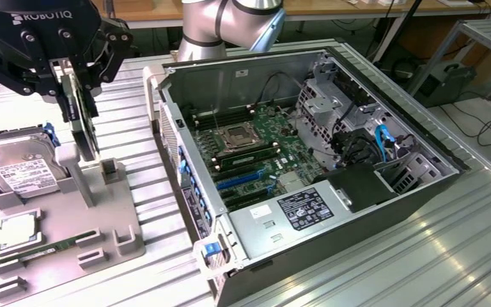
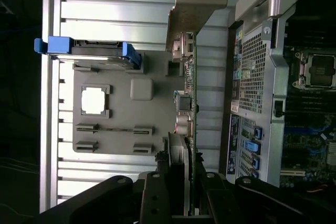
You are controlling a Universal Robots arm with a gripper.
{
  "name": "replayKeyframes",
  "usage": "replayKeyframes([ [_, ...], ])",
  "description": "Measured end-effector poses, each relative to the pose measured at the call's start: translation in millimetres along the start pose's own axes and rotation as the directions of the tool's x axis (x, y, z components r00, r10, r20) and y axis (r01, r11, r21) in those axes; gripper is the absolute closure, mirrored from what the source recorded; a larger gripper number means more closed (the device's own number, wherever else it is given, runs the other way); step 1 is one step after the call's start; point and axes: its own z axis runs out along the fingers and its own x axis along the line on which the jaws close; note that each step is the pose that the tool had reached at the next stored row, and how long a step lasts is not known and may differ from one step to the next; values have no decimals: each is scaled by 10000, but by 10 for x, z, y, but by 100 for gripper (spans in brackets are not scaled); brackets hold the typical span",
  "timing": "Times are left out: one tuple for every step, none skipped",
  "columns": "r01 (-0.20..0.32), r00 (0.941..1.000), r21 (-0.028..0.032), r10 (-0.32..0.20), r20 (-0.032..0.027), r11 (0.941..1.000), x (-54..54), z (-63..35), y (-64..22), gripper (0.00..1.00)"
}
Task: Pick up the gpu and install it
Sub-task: 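Pick up the gpu and move the gpu toward the slot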
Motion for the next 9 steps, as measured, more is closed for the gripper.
replayKeyframes([
  [0, 10000, 0, 0, 1, 10000, 0, 0, 0, 73],
  [0, 10000, 0, 0, 0, 10000, 0, 0, 0, 73],
  [0, 10000, 0, 0, -1, 10000, 0, -1, 0, 73],
  [0, 10000, 0, 0, -1, 10000, 0, -1, 0, 73],
  [0, 10000, 1, 0, -1, 10000, 0, -1, 0, 73],
  [0, 10000, 1, 0, -1, 10000, -1, -1, 0, 73],
  [0, 10000, 1, 0, -2, 10000, -7, -2, 0, 73],
  [0, 10000, 1, 0, -2, 10000, -11, -2, 0, 73],
  [0, 10000, 1, 0, -1, 10000, -16, -1, -1, 73],
])
